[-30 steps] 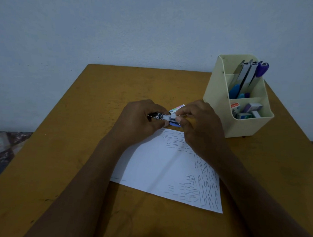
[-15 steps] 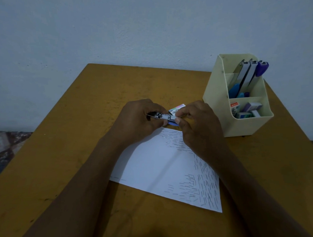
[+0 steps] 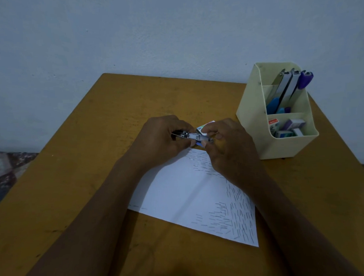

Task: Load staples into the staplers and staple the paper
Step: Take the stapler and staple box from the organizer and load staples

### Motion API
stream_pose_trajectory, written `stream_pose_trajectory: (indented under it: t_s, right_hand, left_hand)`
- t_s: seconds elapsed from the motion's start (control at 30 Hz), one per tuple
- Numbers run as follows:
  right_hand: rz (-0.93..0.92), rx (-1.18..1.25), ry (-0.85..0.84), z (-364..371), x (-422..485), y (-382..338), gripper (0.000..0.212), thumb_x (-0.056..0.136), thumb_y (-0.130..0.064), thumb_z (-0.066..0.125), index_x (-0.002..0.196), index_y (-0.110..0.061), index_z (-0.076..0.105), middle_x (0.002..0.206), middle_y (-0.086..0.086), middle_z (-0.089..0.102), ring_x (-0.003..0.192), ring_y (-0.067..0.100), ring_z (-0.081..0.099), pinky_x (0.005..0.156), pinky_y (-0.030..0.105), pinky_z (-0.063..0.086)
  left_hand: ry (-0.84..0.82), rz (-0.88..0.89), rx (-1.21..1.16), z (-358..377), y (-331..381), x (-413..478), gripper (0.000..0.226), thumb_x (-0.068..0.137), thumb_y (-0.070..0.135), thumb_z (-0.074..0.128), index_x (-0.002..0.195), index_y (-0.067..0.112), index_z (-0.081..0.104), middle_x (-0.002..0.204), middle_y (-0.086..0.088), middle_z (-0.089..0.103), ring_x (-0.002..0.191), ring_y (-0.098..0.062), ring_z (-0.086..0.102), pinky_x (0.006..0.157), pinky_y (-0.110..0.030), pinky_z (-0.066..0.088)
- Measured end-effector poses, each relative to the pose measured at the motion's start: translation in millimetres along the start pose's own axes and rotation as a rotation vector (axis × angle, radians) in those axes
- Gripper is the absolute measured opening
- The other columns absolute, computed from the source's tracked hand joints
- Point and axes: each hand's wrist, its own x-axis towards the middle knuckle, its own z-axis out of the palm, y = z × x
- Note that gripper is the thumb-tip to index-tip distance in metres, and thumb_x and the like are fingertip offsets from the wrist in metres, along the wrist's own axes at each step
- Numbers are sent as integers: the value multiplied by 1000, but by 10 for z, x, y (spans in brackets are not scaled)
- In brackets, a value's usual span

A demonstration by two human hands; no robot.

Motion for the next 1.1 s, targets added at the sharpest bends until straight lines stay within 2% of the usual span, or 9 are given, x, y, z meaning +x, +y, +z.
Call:
stream_pose_trajectory:
  t_s: [0.2, 0.47, 0.57, 0.67, 0.77, 0.9, 1.1]
  right_hand:
    - [-62, -69, -17, 21, -19, 46, 22, 79, -23, 61, 99, -19, 70, 96, 3, 63, 89, 17, 53, 71, 21, 35]
    - [-74, -72, -10, 8, -8, 73, 17, 77, -22, 64, 92, -19, 69, 94, 3, 63, 87, 16, 53, 72, 19, 34]
    - [-37, -38, -23, 6, 0, 62, 24, 75, -19, 68, 98, -15, 65, 95, 2, 64, 85, 15, 53, 74, 20, 36]
    - [14, 3, -24, -7, 4, 44, 25, 75, -16, 72, 99, -12, 64, 93, 2, 65, 82, 10, 50, 71, 14, 33]
    - [46, 18, -23, -18, -1, 30, 17, 79, -12, 70, 95, -10, 67, 92, 6, 66, 81, 17, 56, 71, 23, 37]
    - [51, 53, 2, 0, 5, 43, 13, 79, -13, 63, 90, -8, 67, 88, 8, 66, 81, 20, 57, 72, 28, 40]
    - [60, 51, -10, 36, 10, 105, 15, 81, -17, 55, 91, -9, 64, 89, 3, 60, 81, 10, 45, 70, 23, 31]
  left_hand:
    - [-1, 2, 4, -1, 5, 3, 27, 70, 31, 74, 95, 22, 76, 81, 2, 70, 69, -12, 63, 62, -41, 52]
    - [-2, -11, 14, 1, 8, 2, 27, 70, 29, 76, 96, 21, 76, 83, 1, 71, 70, -14, 63, 63, -40, 52]
    - [4, -12, 23, 2, 4, -2, 24, 71, 24, 80, 95, 21, 76, 82, 1, 71, 69, -13, 62, 62, -39, 52]
    - [12, -20, 18, 2, 11, 0, 24, 71, 24, 80, 94, 21, 76, 82, 1, 71, 69, -15, 63, 62, -39, 52]
    - [16, -26, 10, -5, 20, 2, 25, 72, 22, 79, 96, 21, 75, 84, 1, 71, 71, -13, 62, 65, -34, 51]
    - [24, -19, 20, -25, 45, 6, 31, 72, 13, 81, 102, 17, 74, 93, 1, 70, 77, -8, 61, 68, -17, 46]
    - [40, -63, -34, -31, 115, 0, 39, 72, 13, 82, 109, 17, 70, 96, 3, 69, 85, -9, 64, 75, -15, 50]
